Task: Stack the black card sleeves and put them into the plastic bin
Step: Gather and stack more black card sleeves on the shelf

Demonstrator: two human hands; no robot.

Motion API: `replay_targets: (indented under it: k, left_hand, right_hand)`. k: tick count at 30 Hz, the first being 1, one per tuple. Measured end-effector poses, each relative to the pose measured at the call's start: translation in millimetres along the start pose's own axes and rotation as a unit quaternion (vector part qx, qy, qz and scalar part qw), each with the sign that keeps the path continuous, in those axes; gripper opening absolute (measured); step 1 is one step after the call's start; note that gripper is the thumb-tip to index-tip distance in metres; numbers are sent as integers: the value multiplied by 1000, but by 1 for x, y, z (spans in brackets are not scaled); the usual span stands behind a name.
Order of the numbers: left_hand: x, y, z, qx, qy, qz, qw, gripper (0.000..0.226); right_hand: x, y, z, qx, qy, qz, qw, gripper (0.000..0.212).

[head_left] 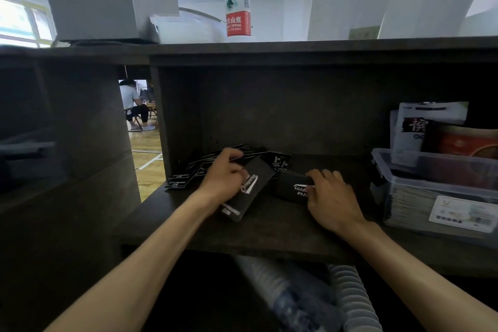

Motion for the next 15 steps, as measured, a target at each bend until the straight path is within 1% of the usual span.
replay_targets:
  k: [2,3,4,5,6,7,9,11,13,15]
  left_hand:
    - [13,-2,-1,12,-17,-142,990,60]
    - [20,-4,-1,20,-20,-186,982,65]
    - [27,-4,-1,31,-28,-199,979,67]
    - [33,-4,1,42,-46,-182,981,62]
    - [38,-2,1,44,-69,-142,986,54]
    - [42,-1,2,40,-88,-89,991,45]
    - [51,2,1,38,-94,26,995,36]
    - [59,2,-2,42,-72,124,989,41]
    - [61,-2,-5,43,-58,188,980,47]
    - [58,-3,-6,50,-55,246,966,47]
  right_hand:
    - [1,2,5,17,13,20,1000,35]
    - [1,3,7,26,20,32,999,35]
    - [1,4,9,35,23,42,998,36]
    - [1,4,11,40,21,49,998,35]
    - [2,3,13,42,18,52,998,35]
    - [3,3,14,42,13,54,998,34]
    - [5,6,17,35,-2,48,998,32]
    - [5,12,21,18,-22,37,999,34]
    - [6,21,25,-13,-36,15,999,40]
    - [9,29,26,-51,-28,-15,998,45]
Point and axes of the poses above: each hand's wrist, its own z-axis towards the middle knuckle, its own x-axis out of the palm, y = z × x, the point moved 2 cm from there along z, towards the middle knuckle, and after that the axes turned 1 degree about -z, right-handed, at the moved point
